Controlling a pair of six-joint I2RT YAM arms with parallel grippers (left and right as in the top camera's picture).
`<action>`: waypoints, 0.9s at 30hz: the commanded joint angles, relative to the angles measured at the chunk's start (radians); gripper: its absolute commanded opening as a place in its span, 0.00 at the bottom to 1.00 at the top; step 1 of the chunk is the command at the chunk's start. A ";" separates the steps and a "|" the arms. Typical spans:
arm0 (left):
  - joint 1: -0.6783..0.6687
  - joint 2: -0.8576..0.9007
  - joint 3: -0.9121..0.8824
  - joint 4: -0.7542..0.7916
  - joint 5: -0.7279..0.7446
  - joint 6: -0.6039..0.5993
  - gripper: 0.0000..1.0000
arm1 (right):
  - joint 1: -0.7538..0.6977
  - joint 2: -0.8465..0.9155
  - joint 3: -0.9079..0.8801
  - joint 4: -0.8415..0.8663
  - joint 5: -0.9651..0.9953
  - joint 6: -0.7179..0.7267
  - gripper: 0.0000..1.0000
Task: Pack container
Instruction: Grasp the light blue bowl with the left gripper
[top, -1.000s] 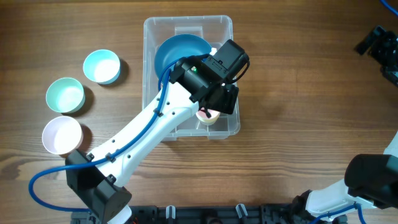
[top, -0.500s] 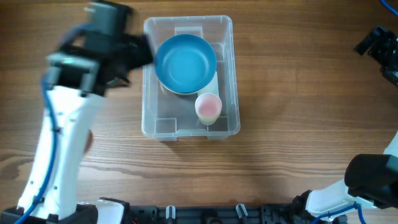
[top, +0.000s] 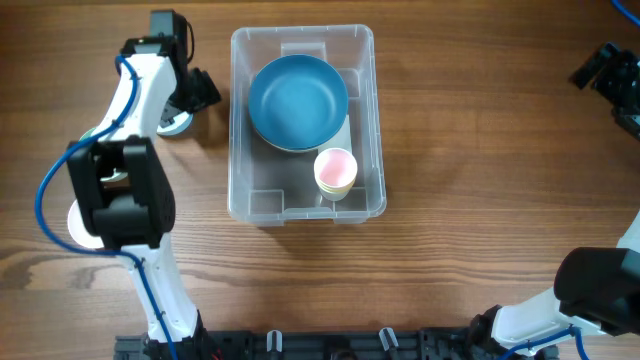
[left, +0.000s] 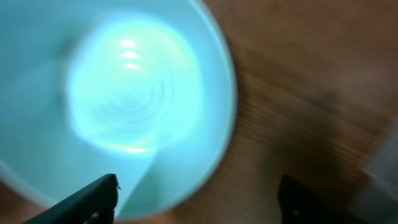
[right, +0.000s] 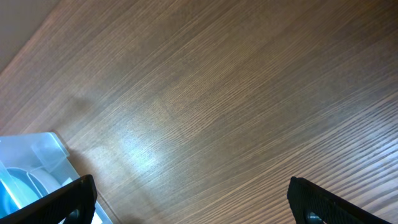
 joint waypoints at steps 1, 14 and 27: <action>0.016 0.041 0.006 0.003 0.000 0.006 0.66 | 0.000 0.009 -0.003 -0.004 -0.009 -0.001 1.00; 0.014 0.027 0.025 -0.018 0.000 0.006 0.04 | 0.000 0.009 -0.003 -0.004 -0.009 -0.001 0.99; -0.320 -0.414 0.265 -0.497 -0.003 0.174 0.04 | 0.000 0.009 -0.003 -0.004 -0.010 -0.001 0.99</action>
